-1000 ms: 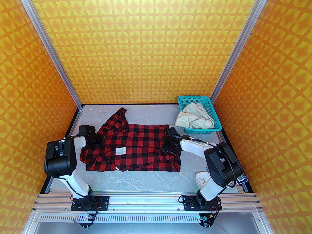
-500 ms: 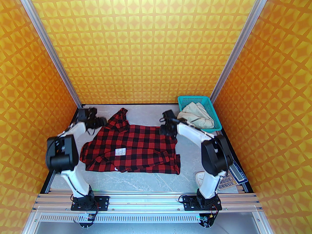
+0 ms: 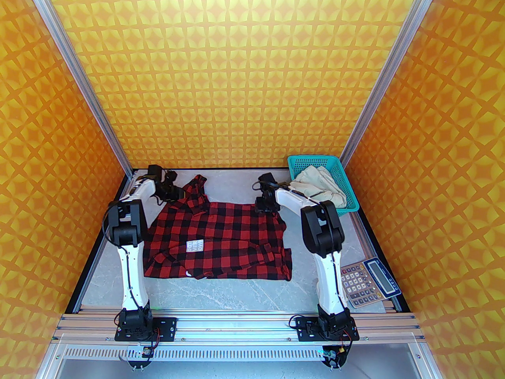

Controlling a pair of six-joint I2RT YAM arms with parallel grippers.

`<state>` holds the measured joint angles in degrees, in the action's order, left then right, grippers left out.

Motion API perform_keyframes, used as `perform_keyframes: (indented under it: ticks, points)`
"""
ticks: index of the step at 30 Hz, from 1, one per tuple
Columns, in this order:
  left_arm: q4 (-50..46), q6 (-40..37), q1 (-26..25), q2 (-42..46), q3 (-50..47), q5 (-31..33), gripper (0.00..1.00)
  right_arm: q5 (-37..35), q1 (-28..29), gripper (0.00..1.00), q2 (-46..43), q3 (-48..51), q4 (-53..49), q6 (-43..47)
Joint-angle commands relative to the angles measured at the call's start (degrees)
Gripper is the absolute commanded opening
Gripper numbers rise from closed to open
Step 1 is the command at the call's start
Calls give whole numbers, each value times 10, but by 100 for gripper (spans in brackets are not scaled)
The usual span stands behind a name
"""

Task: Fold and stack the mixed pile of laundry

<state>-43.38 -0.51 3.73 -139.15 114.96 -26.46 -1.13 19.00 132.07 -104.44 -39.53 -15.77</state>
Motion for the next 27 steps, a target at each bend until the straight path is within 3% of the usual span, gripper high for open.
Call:
perform_keyframes:
  ticks: [1,4,11,20,27]
  points:
    - [-63,4,5,-23,29,51,30,-7,-1,47,56,-59,-41,-5]
    - [-55,34,23,-26,17,58,22,-13,-3,47,79,-101,-58,-2]
    - [7,70,66,16,-39,62,22,-34,-20,49,55,-108,-74,9]
    - [63,42,62,74,-53,-22,45,19,-28,55,-2,-89,-42,51]
    - [19,7,64,58,-5,8,54,-17,-31,57,58,-160,-82,81]
